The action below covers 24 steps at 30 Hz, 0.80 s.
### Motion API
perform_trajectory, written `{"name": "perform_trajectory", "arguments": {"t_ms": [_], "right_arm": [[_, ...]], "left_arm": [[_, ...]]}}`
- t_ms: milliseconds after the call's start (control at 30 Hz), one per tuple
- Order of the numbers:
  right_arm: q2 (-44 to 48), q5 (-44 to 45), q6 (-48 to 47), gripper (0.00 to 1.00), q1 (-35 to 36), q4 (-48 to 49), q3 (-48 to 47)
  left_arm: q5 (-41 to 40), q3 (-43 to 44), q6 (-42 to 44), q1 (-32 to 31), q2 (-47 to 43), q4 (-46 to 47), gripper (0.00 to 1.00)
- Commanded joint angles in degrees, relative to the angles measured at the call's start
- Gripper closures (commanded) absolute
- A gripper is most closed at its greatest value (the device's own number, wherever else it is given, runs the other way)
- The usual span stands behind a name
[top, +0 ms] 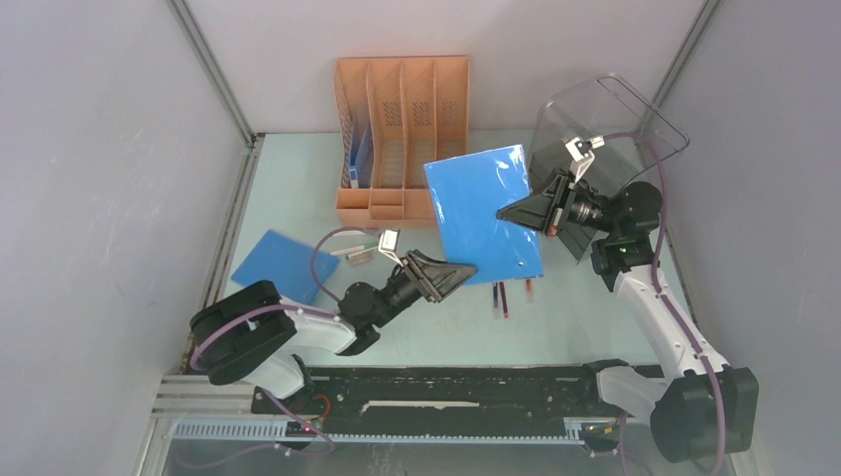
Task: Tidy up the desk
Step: Pick up the folder from the corner of the board.
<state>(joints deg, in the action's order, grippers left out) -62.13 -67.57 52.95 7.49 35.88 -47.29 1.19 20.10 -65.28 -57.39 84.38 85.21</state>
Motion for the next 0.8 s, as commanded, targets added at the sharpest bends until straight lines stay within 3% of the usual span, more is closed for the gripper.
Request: {"name": "perform_trajectory", "arguments": {"t_ms": [0, 100, 200, 400, 533, 600, 767], "right_arm": [[0.7, 0.7, 0.7, 1.0, 0.4, 2.5, -0.2], [0.4, 0.8, 0.1, 1.0, 0.9, 2.5, -0.1], [0.0, 1.1, -2.3, 1.0, 1.6, 1.0, -0.1], [-1.2, 1.9, -6.6, 1.0, 2.1, -2.4, -0.1], [-1.1, 3.4, -11.8, 1.0, 2.2, -6.0, -0.1], [-1.1, 4.1, -14.7, 0.95, 2.2, -7.6, -0.2], [-2.0, 4.4, -19.8, 0.68, 2.9, -9.7, -0.2]], "left_arm": [[-4.8, 3.2, -2.6, -0.3, 1.6, 2.1, 0.03], [-8.0, 3.8, -3.6, -0.2, 1.8, 2.1, 0.05], [-9.3, 4.3, -3.9, -0.1, 1.7, 2.1, 0.14], [-9.0, 3.1, -3.5, 0.8, 0.1, 2.0, 0.52], [-10.3, -0.2, -2.4, 1.9, -2.2, 2.0, 0.85], [-10.2, -1.6, -0.8, 2.6, -3.2, 2.0, 0.98], [-6.4, -4.3, 4.7, 5.0, -6.5, 1.9, 1.0]]}}
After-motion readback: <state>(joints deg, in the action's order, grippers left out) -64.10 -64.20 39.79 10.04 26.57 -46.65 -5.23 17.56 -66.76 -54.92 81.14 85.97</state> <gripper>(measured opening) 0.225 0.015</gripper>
